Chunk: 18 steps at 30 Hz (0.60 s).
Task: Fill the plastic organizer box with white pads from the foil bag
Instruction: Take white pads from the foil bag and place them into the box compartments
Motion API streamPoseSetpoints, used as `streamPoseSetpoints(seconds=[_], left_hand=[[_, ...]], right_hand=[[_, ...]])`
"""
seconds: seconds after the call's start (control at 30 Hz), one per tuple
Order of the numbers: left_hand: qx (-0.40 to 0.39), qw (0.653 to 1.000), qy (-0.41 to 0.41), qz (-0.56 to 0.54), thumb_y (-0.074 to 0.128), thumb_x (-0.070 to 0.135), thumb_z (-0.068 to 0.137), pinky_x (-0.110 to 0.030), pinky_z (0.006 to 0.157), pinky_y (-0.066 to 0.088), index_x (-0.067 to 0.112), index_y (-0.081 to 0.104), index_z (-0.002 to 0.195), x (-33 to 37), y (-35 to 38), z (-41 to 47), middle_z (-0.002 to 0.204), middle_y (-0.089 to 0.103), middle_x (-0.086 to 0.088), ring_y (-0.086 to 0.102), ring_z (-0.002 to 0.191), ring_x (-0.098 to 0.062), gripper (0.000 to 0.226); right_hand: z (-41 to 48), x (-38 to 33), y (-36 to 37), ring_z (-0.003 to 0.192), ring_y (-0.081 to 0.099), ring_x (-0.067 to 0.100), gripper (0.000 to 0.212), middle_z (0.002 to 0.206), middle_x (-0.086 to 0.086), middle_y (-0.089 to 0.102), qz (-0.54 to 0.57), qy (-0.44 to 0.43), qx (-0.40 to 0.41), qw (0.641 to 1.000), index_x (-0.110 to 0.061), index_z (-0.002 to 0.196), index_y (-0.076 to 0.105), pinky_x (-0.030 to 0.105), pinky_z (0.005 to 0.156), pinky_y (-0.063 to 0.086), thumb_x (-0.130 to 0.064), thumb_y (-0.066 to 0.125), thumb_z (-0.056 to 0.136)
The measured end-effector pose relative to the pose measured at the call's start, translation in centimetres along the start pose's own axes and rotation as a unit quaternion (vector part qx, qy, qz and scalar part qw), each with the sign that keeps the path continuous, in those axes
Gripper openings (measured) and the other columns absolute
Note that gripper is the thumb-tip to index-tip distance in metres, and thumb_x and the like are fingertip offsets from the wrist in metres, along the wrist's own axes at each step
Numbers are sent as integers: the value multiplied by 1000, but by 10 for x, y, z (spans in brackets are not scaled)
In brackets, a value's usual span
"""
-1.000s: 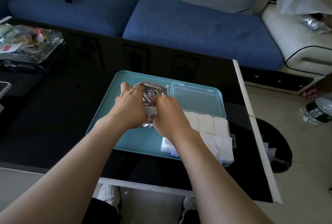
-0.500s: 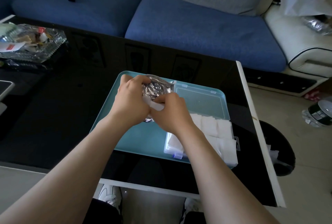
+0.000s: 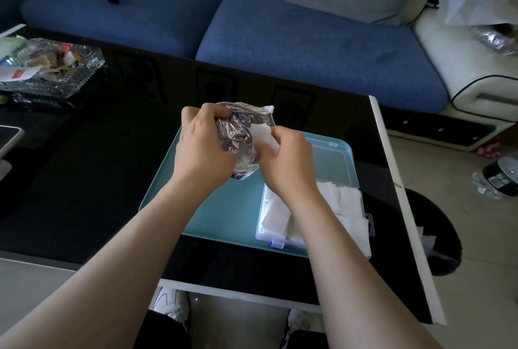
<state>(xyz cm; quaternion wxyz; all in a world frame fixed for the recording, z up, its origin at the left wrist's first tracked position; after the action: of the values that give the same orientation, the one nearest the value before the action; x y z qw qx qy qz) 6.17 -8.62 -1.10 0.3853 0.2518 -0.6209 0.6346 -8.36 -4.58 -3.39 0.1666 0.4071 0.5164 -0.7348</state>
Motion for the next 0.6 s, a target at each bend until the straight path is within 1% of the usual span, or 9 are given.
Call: streamPoseSetpoints(seconds=[0.1, 0.17, 0.23, 0.3, 0.37, 0.43, 0.5, 0.57, 0.6], left_hand=[[-26, 999, -18, -8, 73, 3, 82, -45, 91, 56, 19, 51, 132, -2, 2, -1, 127, 35, -3, 53, 90, -14, 58], [-32, 999, -27, 5, 71, 2, 83, -42, 85, 54, 16, 47, 130, -5, 4, 0, 124, 32, -3, 47, 87, -10, 54], [-25, 999, -19, 14, 74, 7, 83, -33, 84, 46, 15, 44, 126, -8, 6, -1, 121, 33, -3, 48, 94, -19, 54], [-30, 1000, -7, 5, 83, 17, 77, -30, 86, 41, 14, 40, 123, -9, 8, -2, 119, 34, -3, 44, 103, -23, 63], [-30, 999, 7, -10, 89, 24, 72, -30, 83, 42, 16, 34, 120, -10, 10, -1, 116, 37, -3, 41, 107, -24, 73], [-16, 1000, 18, -12, 86, 17, 75, -35, 79, 49, 25, 26, 118, -11, 11, -1, 113, 46, -4, 51, 107, -29, 74], [-8, 1000, 5, -22, 85, 11, 76, -49, 78, 58, 30, 22, 127, -10, 11, 0, 103, 59, -7, 63, 95, -32, 83], [-14, 997, -51, -48, 84, 12, 77, -47, 73, 61, 21, 28, 137, -8, 10, 1, 92, 60, -3, 67, 83, -28, 83], [-16, 996, -80, -46, 83, 16, 77, -42, 69, 60, 13, 40, 132, -6, 9, 1, 89, 59, 0, 65, 80, -26, 70]], right_hand=[[-1, 2, 3, 81, 55, 30, 30, 71, -6, 59, -3, 16, -14, 1000, -30, 74, 56, 30, 54, 32, -9, 57, 96], [-1, 3, 3, 81, 55, 29, 27, 74, -3, 62, -11, 14, -31, 999, -27, 77, 61, 28, 52, 31, -8, 55, 95], [-1, 5, 2, 84, 61, 27, 19, 84, 1, 70, -3, 11, -42, 999, -20, 93, 72, 27, 52, 36, -9, 56, 95], [-2, 5, 4, 89, 64, 26, 21, 94, 3, 73, -5, 9, -46, 999, -16, 107, 74, 25, 54, 39, -11, 57, 96], [-2, 5, 6, 93, 63, 27, 21, 93, 4, 72, -9, 1, -46, 999, -16, 108, 73, 26, 55, 38, -12, 56, 96], [-3, 3, 7, 90, 62, 26, 19, 91, 3, 71, -19, -11, -41, 999, -16, 107, 72, 25, 54, 37, -13, 57, 96], [-3, 4, 6, 88, 61, 24, 19, 90, 2, 71, -28, -19, -36, 999, -15, 109, 72, 23, 54, 35, -13, 57, 98], [-3, 5, 4, 84, 60, 22, 16, 87, 1, 69, -32, -23, -32, 999, -15, 107, 71, 22, 52, 32, -13, 57, 99], [-2, 5, 4, 81, 60, 20, 16, 86, 0, 68, -34, -27, -30, 999, -15, 107, 71, 20, 51, 31, -13, 57, 101]])
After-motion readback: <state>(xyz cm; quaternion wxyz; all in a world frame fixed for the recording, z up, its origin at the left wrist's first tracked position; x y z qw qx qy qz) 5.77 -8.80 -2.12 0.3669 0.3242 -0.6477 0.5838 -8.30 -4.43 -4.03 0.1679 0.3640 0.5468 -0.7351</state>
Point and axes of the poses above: each hand's wrist, its own z-axis towards the middle knuckle, its own y-axis out of the palm, x = y × z, the point moved 1 cm from there along z, towards the middle knuckle
